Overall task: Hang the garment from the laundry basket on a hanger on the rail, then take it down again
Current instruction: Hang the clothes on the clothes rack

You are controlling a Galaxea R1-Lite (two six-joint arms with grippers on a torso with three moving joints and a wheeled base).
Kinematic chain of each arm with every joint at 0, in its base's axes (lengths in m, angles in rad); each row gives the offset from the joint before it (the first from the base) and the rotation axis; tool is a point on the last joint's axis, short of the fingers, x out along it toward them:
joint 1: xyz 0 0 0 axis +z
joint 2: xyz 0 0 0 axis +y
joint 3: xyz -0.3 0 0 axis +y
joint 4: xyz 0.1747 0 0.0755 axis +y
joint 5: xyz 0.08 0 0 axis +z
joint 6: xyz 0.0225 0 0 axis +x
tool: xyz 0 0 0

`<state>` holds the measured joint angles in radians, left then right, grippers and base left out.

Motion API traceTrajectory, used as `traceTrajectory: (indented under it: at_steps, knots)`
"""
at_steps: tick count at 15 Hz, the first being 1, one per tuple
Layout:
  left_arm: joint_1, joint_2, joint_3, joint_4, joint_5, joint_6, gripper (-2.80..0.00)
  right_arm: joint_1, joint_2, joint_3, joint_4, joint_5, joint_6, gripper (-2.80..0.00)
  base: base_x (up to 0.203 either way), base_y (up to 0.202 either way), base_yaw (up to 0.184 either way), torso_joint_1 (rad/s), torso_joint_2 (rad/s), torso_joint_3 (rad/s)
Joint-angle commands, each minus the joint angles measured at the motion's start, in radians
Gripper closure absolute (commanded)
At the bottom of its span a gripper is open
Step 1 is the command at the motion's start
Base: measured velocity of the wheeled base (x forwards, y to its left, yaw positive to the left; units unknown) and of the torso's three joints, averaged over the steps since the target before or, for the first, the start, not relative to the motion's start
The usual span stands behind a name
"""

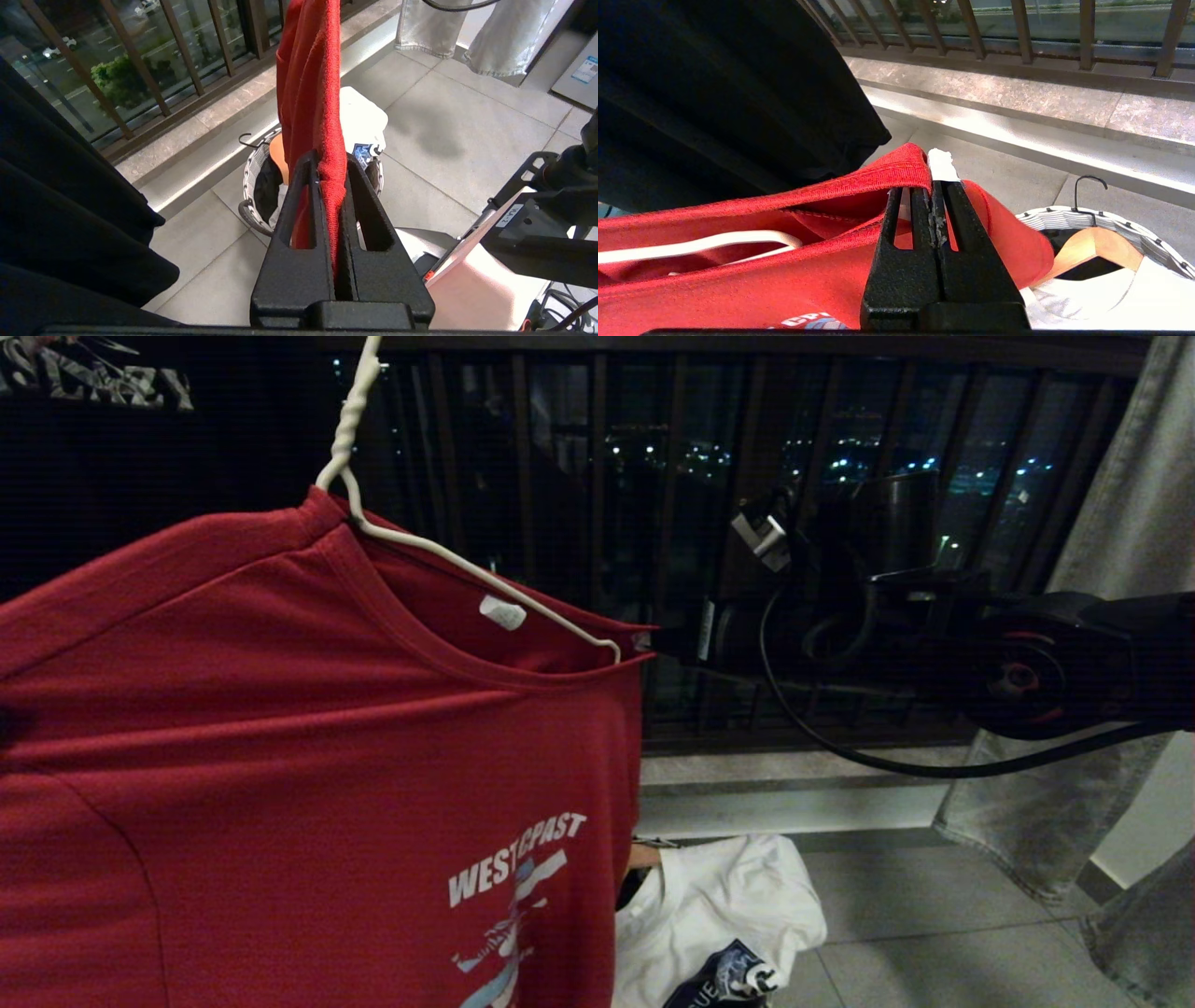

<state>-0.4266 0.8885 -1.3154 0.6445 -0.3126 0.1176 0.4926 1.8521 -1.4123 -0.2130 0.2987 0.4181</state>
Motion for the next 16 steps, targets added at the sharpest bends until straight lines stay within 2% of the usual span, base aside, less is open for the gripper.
traceTrajectory:
  at_steps: [1, 8, 16]
  knots:
    - [0.000, 0.003, 0.014, 0.003, -0.002, 0.001, 0.00, 0.000, -0.014, 0.001, -0.002, 0.002, 0.002, 0.00, 0.000, 0.000, 0.000, 0.000, 0.00, 0.000]
    - [0.000, 0.041, 0.044, -0.018, -0.005, 0.004, 0.00, 0.001, -0.098, 0.013, 0.015, -0.002, -0.001, 0.00, 0.000, 0.000, 0.000, 0.000, 0.00, 0.000]
    - [-0.002, 0.047, 0.232, -0.268, -0.016, -0.015, 0.00, 0.000, -0.166, 0.013, 0.042, -0.041, -0.018, 0.00, 0.000, 0.000, 0.000, 0.000, 0.00, 0.000]
